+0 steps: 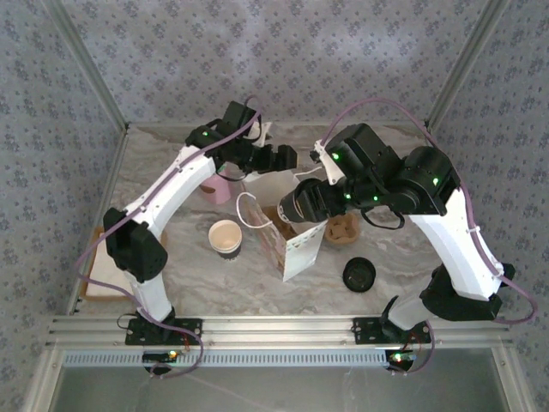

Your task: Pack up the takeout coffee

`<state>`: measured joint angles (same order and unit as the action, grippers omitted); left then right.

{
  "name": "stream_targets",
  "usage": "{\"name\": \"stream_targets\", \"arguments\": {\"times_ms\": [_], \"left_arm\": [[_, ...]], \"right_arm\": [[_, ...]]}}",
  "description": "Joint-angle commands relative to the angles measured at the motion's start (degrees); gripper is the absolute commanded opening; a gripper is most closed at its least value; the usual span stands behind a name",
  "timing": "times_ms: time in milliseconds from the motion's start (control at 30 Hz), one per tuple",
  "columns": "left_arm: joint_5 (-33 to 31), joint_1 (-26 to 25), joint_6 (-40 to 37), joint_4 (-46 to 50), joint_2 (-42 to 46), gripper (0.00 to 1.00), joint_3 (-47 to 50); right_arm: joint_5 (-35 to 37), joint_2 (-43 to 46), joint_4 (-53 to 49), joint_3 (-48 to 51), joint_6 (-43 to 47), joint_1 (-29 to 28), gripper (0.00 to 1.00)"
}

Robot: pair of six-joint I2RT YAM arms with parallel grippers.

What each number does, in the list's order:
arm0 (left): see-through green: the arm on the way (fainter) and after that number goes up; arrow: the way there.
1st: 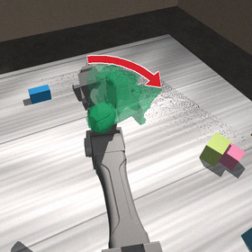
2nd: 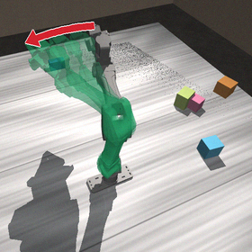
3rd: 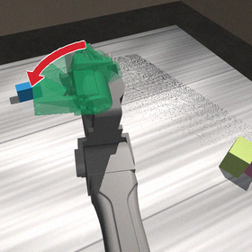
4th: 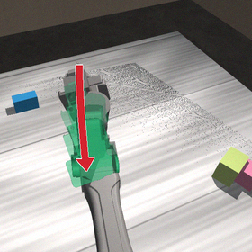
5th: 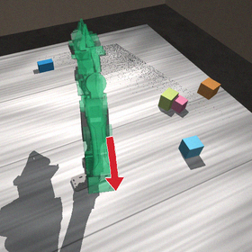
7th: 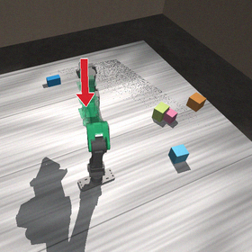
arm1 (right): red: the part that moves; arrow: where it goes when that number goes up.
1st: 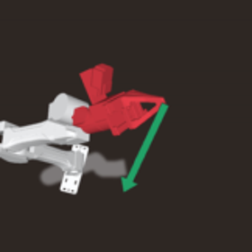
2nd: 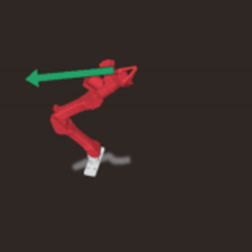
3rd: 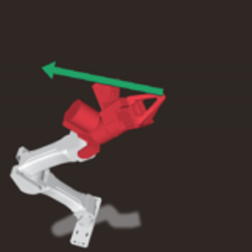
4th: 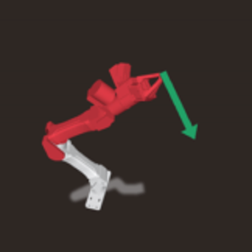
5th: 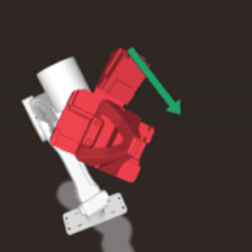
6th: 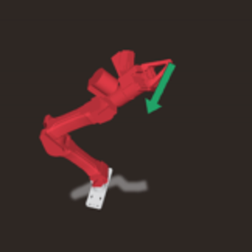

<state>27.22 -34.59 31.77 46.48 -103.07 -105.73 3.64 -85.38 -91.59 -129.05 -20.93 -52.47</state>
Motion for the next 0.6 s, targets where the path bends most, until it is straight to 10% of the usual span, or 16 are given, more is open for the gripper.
{"name": "stream_targets", "arguments": {"times_ms": [0, 567], "left_arm": [[0.5, -2.0, 1.3, -2.7, 1.3, 0.93, -0.7], [-2.5, 0.1, 0.1, 0.4, 1.7, 0.98, -9.1]], "right_arm": [[0.8, 0.8, -4.2, -1.3, 0.5, 0.4, 0.68], [4.4, -3.7, -10.8, -0.6, 0.7, -1.9, 0.68]]}}
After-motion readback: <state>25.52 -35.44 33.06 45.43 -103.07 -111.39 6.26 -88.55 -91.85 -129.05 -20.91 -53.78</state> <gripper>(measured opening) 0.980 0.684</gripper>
